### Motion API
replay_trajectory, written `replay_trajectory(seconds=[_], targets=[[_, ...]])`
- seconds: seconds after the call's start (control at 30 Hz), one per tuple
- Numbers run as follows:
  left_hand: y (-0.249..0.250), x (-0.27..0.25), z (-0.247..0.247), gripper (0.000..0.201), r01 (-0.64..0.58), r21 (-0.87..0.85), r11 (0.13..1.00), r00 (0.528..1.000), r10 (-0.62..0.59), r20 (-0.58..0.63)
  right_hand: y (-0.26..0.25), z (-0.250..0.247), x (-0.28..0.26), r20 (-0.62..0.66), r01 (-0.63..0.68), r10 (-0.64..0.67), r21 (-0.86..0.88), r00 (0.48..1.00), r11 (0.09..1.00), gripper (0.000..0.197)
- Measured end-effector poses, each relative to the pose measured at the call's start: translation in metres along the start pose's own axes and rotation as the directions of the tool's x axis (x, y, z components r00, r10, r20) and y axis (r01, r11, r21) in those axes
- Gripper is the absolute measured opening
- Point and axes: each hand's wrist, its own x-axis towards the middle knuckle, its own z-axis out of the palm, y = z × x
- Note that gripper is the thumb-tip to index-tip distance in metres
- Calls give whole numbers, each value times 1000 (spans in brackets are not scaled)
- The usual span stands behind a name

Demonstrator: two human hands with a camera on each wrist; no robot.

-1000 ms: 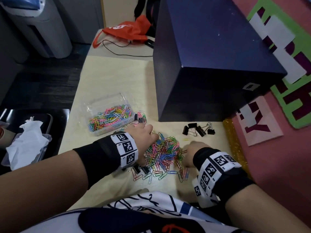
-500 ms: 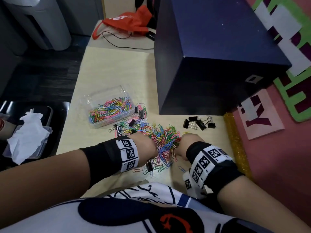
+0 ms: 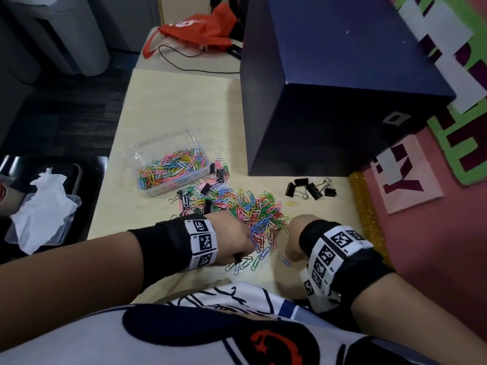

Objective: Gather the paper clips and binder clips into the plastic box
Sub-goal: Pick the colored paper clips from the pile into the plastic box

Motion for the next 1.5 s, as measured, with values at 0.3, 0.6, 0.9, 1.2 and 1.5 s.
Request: replay_trajectory(seconds=[0.3,0.6,0.9,1.2,1.5], targets=[[-5,-1,-10,30,101,-102,990,994,-97,43,-7,8,15,-115,-39,64,209,991,977,27],[-27,-10,-23,26,291,-322,901,924,-352,-150,4,6,25,-357,48,124,437,926,898,48],[-42,-6,-37,23,317,-579,751,794,-544,-272,-12,-10,11,-596,523,-194,447,779,725,31],[-38,10,-35,41,374,-548,748,772,-579,-262,12,-17,21,-595,355,101,598,797,719,22],[-23,15,-16,81,529,-111,841,848,-529,26,-2,-6,23,-417,216,11,492,909,843,77]])
